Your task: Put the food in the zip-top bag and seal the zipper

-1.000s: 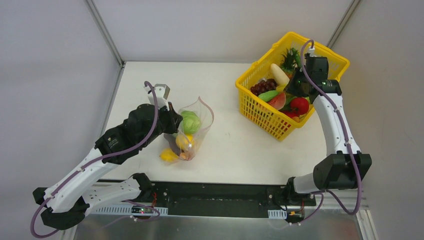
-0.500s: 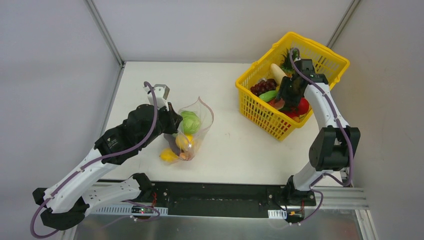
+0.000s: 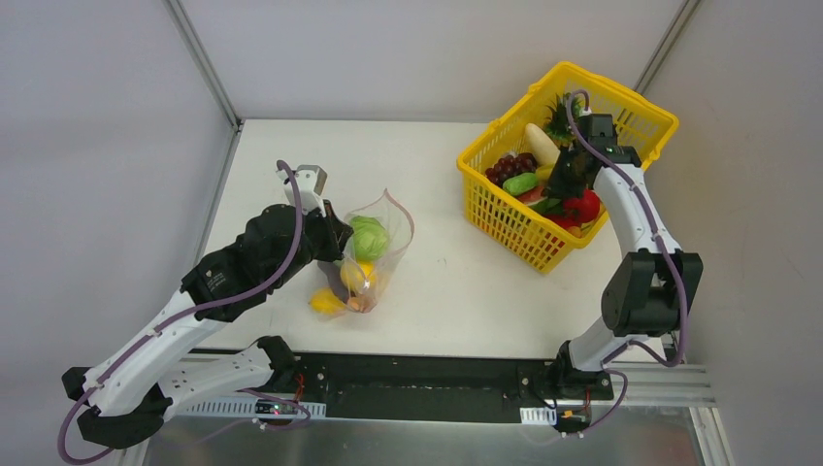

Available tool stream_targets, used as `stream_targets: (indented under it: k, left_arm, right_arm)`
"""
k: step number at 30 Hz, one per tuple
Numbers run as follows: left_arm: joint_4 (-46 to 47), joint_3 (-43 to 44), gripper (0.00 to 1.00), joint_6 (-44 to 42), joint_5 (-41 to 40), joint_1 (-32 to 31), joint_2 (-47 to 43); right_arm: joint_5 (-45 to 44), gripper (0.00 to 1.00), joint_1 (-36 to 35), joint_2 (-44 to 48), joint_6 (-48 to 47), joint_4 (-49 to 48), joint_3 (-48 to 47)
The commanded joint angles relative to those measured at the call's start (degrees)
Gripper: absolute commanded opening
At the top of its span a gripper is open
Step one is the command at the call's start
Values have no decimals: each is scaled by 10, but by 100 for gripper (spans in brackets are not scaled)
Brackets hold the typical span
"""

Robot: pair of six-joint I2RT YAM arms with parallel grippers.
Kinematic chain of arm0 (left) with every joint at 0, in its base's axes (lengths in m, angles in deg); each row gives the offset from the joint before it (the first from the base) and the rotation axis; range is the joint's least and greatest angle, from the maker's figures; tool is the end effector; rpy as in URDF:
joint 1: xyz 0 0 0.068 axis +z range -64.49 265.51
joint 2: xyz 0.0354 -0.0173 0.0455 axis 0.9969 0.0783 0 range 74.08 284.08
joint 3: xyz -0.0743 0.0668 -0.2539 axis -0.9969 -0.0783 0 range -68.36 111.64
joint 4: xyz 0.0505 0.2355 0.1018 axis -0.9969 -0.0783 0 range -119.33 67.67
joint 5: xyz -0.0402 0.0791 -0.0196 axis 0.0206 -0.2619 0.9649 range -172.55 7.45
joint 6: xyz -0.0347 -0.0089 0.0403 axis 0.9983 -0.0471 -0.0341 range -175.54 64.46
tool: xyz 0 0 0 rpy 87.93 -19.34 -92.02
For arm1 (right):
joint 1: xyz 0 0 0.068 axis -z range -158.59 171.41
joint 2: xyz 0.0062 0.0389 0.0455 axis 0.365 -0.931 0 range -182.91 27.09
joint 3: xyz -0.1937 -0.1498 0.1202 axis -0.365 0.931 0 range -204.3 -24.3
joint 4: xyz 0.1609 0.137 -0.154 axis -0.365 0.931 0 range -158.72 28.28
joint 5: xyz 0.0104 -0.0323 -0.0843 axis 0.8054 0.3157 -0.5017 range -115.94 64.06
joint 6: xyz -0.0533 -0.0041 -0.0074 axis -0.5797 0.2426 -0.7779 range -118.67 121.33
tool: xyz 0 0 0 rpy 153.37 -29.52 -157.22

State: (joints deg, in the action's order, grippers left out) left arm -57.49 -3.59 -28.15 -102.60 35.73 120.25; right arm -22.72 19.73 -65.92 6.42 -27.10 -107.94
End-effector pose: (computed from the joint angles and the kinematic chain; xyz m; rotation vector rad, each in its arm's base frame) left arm 0.1083 -0.1091 0.4083 0.1211 1.8827 -0.6117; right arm 0.3541 0.0126 0.3113 0.0488 2.4621 0.1207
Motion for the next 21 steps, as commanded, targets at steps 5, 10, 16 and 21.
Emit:
stream_targets:
  k: [5,10,16,21]
  left_arm:
    - [26,5,0,0,-3,5,-4]
    - [27,5,0,0,-3,5,-5]
    - [31,7,0,0,3,5,0]
    - [34,8,0,0,8,5,3]
  right_arm:
    - [-3,0,1,84,0,-13,-3]
    - [-38,0,1,128,0,-28,1]
    - [-97,0,2,179,2,-54,9]
    - [-97,0,1,220,16,-90,19]
